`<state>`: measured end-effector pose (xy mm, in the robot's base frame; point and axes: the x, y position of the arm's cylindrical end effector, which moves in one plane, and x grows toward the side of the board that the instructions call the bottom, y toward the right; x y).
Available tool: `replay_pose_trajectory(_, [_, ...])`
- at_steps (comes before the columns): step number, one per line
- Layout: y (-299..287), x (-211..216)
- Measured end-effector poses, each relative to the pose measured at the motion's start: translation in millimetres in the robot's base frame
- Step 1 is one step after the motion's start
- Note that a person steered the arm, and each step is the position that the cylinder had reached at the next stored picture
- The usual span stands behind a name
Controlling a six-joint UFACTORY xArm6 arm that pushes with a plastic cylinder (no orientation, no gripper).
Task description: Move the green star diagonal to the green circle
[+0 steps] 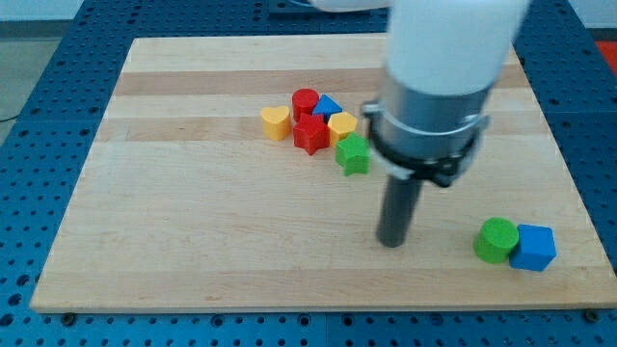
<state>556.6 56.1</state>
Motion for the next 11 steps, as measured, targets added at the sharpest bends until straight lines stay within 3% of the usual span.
replay_pose_trajectory(1, [-54.6,-19.2])
replay_pose_trajectory(2, [-85.8,-72.9])
replay_pose_trajectory(5, [-69.9,-146.0])
replay_pose_trajectory(6, [-37.7,-126.2])
replay_pose_trajectory(8, [-32.1,-91.6])
replay_pose_trajectory(11, [-9.4,-74.9])
